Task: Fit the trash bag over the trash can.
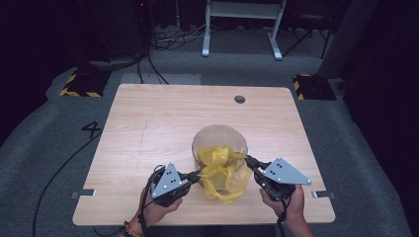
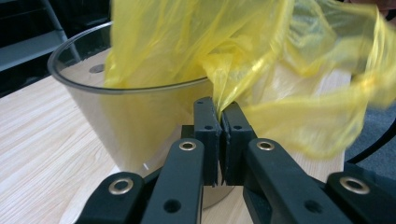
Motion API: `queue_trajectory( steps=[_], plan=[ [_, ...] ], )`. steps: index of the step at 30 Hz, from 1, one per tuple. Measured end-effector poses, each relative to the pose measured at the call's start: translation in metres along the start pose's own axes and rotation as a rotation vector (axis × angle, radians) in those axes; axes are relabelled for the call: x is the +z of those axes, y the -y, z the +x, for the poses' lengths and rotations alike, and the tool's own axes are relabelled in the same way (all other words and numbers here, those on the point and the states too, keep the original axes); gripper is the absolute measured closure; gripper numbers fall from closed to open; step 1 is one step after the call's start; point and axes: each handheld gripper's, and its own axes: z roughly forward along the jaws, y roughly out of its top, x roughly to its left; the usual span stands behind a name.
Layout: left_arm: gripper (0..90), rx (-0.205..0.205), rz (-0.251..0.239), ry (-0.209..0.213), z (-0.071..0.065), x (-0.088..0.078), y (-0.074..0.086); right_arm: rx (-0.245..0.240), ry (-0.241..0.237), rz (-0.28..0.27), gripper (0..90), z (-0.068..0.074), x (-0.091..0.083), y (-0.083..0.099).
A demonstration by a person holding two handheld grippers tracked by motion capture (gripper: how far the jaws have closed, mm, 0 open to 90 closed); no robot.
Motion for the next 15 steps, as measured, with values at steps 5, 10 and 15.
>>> queue_trajectory(
  steps=[5, 10, 15],
  plan=[
    [86.9, -0.009, 0.011, -0.007, 0.003, -0.004, 0.004, 0.048, 0.017, 0.009, 89.7, -0.010, 0.003, 0.011],
    [85.3, -0.010, 0.018, -0.011, 0.004, -0.006, 0.007, 0.067, 0.010, 0.026, 89.7, -0.014, 0.010, 0.020],
    [84.2, -0.017, 0.026, -0.023, 0.007, -0.009, 0.010, 0.089, 0.003, 0.028, 89.6, -0.019, 0.015, 0.028]
  ],
)
